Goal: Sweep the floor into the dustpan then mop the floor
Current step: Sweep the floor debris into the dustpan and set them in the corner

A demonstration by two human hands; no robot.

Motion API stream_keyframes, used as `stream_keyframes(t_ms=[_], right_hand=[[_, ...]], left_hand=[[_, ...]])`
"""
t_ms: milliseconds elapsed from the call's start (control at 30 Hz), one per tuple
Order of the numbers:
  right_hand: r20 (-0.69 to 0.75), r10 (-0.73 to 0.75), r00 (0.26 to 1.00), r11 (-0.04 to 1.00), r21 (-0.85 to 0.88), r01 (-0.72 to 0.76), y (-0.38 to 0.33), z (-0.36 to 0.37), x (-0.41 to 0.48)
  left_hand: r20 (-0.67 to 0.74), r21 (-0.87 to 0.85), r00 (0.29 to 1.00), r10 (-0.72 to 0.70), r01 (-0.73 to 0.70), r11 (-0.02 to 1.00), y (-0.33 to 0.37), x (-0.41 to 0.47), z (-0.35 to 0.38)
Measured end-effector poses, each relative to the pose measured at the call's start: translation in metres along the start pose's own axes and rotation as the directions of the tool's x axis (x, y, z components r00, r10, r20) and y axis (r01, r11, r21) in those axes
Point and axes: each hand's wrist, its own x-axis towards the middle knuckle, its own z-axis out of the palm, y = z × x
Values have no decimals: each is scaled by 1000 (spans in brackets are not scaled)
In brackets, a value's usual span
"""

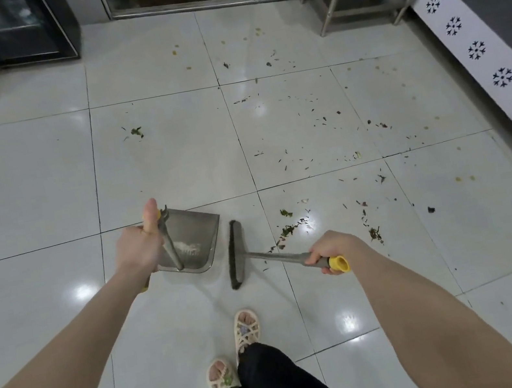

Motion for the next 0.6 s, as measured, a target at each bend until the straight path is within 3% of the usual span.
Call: stream_keyframes(t_ms=[233, 600], right_hand=[[-63, 35, 997, 999, 30, -34, 49, -37, -5], [-150, 56, 987, 998, -32, -62, 88, -162, 25]], left_hand=[[33, -58, 999, -27, 29, 998, 2, -34, 42], [-29, -126, 995, -91, 87, 988, 51, -49, 138]])
